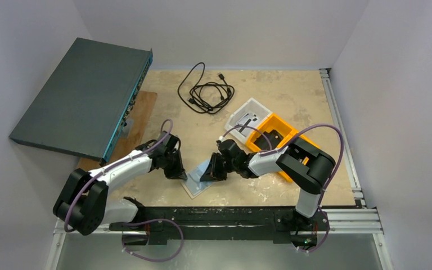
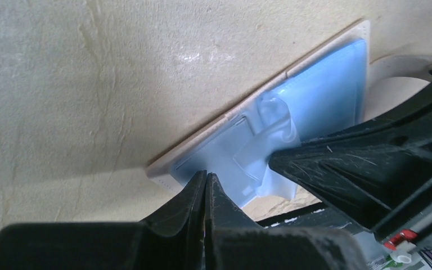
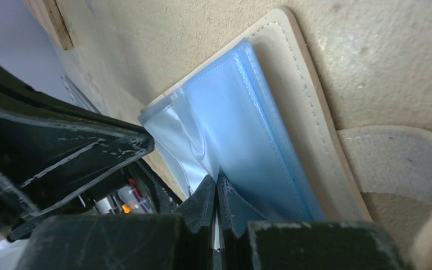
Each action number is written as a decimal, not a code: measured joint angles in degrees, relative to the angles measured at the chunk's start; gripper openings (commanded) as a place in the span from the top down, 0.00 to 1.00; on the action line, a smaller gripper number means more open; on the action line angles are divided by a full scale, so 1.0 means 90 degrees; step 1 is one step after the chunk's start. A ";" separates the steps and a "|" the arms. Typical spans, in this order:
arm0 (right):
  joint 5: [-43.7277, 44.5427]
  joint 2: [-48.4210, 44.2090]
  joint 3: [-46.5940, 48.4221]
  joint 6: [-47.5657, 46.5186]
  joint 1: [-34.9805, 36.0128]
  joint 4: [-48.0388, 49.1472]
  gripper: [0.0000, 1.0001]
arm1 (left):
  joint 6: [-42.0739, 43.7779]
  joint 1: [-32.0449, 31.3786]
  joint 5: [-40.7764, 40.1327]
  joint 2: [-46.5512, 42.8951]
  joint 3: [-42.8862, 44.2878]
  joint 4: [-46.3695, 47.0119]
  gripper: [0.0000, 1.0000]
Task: Take the credit cards out of the card holder
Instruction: Remove the credit card from the card holder.
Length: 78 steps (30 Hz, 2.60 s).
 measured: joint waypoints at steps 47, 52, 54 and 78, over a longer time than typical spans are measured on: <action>0.2909 -0.1868 0.1285 -0.2067 0.0950 -0.3570 0.49 | -0.0034 -0.0770 0.0323 0.1974 0.1549 0.0590 0.77; 0.3067 -0.1195 0.1902 -0.2671 0.1518 -0.3674 0.47 | 0.0126 -0.0333 -0.0236 0.0780 0.1559 -0.0066 0.66; 0.3184 -0.0899 0.2212 -0.2907 0.1666 -0.3798 0.46 | 0.0209 -0.0148 -0.0471 0.0296 0.1562 -0.0338 0.61; 0.3696 0.0799 0.3468 -0.3808 0.2227 -0.4801 0.59 | 0.0418 0.0731 -0.1005 -0.1066 0.0712 -0.1666 0.52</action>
